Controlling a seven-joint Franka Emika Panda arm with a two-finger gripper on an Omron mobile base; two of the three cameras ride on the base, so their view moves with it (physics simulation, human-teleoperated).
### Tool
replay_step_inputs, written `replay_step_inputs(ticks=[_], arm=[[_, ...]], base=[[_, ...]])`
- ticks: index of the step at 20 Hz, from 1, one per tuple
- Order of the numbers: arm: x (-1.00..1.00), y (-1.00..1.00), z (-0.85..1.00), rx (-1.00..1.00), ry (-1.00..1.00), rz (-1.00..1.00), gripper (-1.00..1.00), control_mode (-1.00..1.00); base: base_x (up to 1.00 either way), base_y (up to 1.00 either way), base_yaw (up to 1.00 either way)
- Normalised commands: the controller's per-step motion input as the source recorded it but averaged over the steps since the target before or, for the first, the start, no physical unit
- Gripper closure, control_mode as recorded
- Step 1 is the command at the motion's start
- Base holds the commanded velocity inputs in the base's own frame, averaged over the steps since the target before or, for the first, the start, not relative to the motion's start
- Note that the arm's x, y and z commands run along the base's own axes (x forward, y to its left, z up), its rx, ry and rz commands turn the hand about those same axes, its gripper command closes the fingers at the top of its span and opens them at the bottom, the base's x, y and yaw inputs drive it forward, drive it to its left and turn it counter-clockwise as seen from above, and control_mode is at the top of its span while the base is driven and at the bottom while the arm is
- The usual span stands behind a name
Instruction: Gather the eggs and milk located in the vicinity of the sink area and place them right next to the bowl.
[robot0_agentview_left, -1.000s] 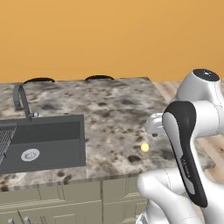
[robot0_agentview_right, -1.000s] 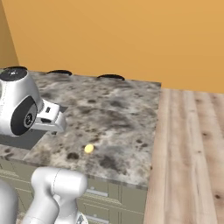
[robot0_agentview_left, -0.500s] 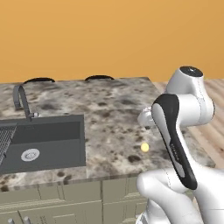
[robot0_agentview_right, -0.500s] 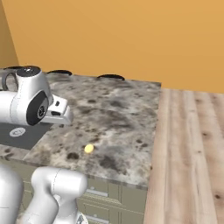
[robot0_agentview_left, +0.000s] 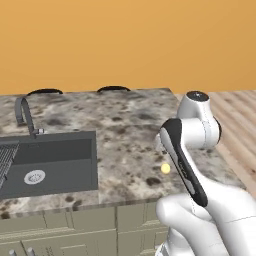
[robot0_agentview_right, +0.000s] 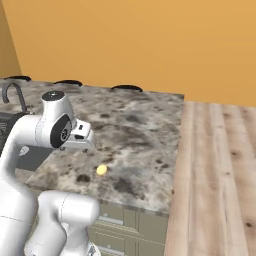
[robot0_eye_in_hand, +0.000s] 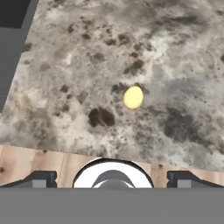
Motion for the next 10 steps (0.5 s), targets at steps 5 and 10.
replay_step_inputs(ticks=[5, 10], arm=[[0.64, -0.17, -0.43, -0.04, 0.10, -0.21, -1.00, -1.00], [0.66, -0.36, -0.07, 0.00, 0.09, -0.14, -1.00, -1.00]], base=[[0.00, 0.00, 0.00], [0.00, 0.00, 0.00]])
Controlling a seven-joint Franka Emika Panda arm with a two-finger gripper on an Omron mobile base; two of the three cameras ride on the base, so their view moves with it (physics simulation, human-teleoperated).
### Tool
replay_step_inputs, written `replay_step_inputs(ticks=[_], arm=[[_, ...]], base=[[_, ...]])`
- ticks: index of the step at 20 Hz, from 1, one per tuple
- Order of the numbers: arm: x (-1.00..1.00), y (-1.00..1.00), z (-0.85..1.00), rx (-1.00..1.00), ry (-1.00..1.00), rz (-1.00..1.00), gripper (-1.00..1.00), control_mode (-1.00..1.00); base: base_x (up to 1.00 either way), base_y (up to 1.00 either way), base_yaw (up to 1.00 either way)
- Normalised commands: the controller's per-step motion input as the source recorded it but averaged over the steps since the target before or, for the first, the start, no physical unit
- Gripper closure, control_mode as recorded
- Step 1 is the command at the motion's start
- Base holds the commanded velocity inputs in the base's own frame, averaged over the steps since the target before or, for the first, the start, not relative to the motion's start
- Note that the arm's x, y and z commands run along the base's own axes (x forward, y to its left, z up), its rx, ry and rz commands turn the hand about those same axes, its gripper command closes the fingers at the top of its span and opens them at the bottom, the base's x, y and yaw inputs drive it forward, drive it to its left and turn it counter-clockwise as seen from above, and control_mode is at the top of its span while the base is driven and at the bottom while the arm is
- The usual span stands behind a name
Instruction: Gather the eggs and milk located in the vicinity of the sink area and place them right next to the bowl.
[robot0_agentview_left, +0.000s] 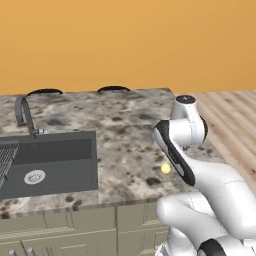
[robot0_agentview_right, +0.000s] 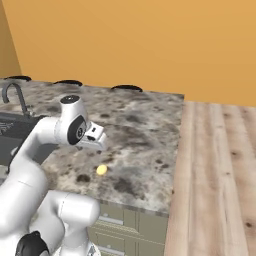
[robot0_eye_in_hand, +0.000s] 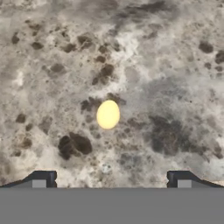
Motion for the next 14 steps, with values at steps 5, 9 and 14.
replay_step_inputs(ticks=[5, 9, 14], arm=[[0.42, -0.12, -0.12, 0.00, 0.21, -0.01, -1.00, -1.00], [0.17, 0.00, -0.35, 0.00, 0.16, 0.00, -1.00, -1.00], [0.12, 0.00, -0.29, 0.00, 0.04, 0.01, -1.00, -1.00]], base=[[0.00, 0.00, 0.00], [0.00, 0.00, 0.00], [0.00, 0.00, 0.00]])
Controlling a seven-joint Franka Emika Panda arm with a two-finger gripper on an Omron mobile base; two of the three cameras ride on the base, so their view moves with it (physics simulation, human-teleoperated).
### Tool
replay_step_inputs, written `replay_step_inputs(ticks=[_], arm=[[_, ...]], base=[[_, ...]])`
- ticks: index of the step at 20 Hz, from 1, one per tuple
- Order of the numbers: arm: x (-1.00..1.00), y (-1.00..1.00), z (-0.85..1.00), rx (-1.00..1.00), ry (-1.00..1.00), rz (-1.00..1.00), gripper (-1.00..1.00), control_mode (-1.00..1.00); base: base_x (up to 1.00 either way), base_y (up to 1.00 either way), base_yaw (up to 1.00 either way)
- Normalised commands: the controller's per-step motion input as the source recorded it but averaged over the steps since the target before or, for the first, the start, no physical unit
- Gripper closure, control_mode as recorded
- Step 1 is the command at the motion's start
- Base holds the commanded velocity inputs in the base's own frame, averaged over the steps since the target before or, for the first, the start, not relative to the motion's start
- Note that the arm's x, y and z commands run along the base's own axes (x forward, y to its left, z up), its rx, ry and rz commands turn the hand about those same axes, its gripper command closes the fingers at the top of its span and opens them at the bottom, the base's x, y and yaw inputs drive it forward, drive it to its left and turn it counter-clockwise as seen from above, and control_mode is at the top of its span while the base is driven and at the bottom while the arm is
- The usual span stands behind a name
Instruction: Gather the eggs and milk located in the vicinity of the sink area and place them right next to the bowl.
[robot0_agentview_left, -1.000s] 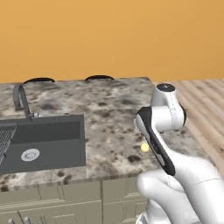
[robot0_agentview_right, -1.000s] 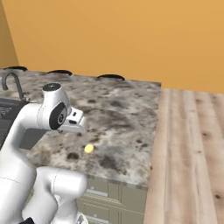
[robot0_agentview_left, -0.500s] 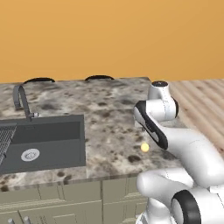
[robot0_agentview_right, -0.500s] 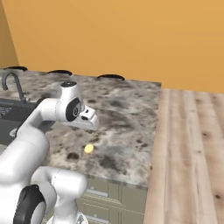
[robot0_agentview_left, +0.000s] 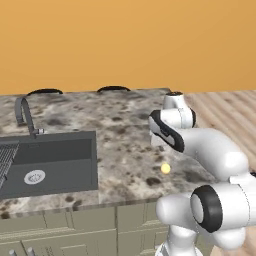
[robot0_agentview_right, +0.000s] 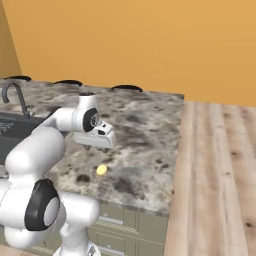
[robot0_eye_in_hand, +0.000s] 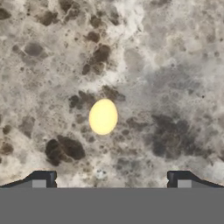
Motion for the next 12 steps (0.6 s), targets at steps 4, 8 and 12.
replay_step_inputs(ticks=[4, 8, 12], arm=[[0.15, -0.02, -0.31, 0.03, 0.00, 0.00, -1.00, -1.00], [0.11, -0.14, -0.29, 0.19, 0.04, 0.00, -1.00, -1.00], [0.23, -0.10, -0.44, 0.13, 0.14, 0.00, -1.00, -1.00]], base=[[0.00, 0.00, 0.00], [0.00, 0.00, 0.00], [0.00, 0.00, 0.00]])
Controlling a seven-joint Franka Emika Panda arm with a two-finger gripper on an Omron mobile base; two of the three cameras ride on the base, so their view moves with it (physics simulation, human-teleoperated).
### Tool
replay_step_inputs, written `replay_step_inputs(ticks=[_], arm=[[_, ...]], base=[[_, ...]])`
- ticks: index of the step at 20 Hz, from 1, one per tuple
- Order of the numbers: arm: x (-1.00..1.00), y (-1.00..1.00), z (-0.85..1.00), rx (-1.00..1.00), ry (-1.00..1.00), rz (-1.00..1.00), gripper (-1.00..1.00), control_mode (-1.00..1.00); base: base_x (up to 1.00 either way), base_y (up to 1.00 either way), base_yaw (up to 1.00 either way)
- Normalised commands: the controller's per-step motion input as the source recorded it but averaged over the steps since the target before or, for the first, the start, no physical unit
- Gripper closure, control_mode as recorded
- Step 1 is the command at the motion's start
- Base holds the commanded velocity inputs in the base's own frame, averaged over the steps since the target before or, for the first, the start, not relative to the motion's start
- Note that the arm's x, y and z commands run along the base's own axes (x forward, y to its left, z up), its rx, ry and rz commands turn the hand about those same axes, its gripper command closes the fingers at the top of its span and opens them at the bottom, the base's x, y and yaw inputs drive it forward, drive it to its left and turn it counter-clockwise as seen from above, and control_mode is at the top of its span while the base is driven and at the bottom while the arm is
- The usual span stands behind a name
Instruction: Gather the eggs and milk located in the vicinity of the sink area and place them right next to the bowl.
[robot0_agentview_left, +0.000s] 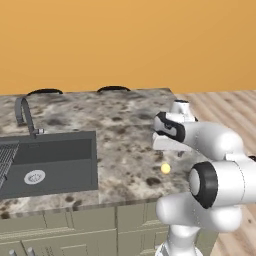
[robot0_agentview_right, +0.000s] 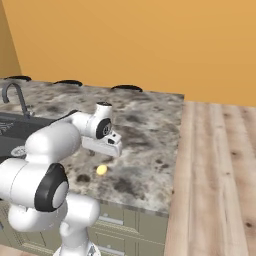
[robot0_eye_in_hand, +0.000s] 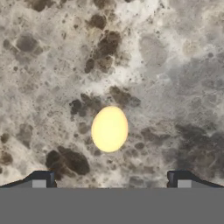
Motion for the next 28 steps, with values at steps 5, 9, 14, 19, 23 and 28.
replay_step_inputs(ticks=[5, 9, 14, 19, 23, 28], arm=[[0.46, 0.00, -0.18, 0.01, 0.14, 0.00, -1.00, -1.00], [0.28, 0.00, -0.07, 0.00, 0.08, 0.00, -1.00, -1.00], [-0.46, 0.00, -0.10, 0.00, 0.02, -0.05, -1.00, -1.00], [-0.42, 0.00, -0.14, 0.00, 0.00, -0.03, -1.00, -1.00], [0.15, 0.00, -0.13, 0.00, 0.00, 0.00, -1.00, -1.00], [0.26, 0.00, -0.07, 0.00, 0.02, -0.01, -1.00, -1.00]], base=[[0.00, 0.00, 0.00], [0.00, 0.00, 0.00], [0.00, 0.00, 0.00], [0.00, 0.00, 0.00], [0.00, 0.00, 0.00], [0.00, 0.00, 0.00]])
